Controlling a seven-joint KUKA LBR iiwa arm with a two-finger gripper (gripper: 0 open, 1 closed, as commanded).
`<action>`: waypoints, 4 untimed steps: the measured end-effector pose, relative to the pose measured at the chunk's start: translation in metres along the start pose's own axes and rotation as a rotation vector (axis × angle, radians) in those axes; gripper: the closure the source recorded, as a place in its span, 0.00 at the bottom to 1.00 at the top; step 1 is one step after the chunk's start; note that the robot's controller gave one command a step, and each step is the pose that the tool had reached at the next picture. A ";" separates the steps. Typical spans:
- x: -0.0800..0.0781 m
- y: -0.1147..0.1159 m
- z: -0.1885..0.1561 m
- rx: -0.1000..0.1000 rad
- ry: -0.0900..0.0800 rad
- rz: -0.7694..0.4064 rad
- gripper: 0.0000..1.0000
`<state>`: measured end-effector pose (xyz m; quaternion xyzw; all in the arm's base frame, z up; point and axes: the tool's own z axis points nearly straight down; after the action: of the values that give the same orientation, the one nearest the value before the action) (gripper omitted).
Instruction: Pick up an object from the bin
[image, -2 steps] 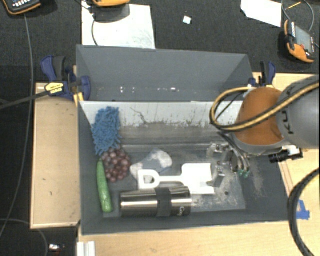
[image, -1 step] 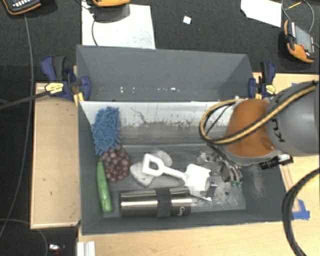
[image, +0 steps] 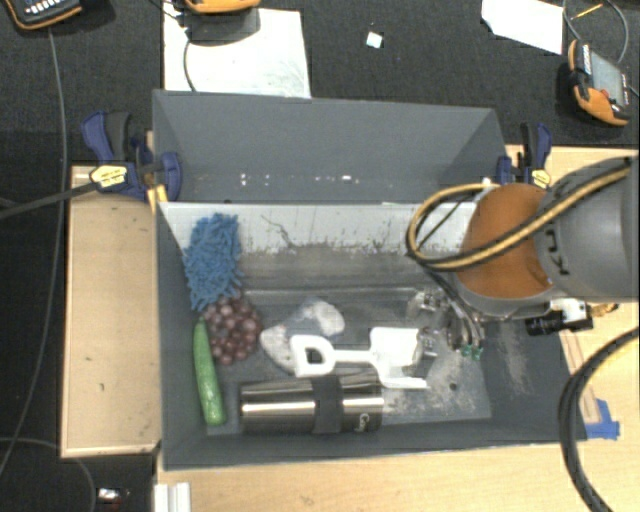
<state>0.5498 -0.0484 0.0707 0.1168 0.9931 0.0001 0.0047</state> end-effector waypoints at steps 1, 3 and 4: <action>0.030 0.024 0.000 -0.002 -0.002 -0.119 1.00; 0.026 0.021 -0.098 -0.002 0.000 -0.100 1.00; 0.030 0.022 -0.084 -0.002 0.001 -0.127 1.00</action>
Offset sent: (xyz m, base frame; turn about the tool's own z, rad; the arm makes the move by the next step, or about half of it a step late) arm 0.0000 0.0000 0.0000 0.0000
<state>0.5244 -0.0203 0.1541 0.0538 0.9985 0.0006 0.0043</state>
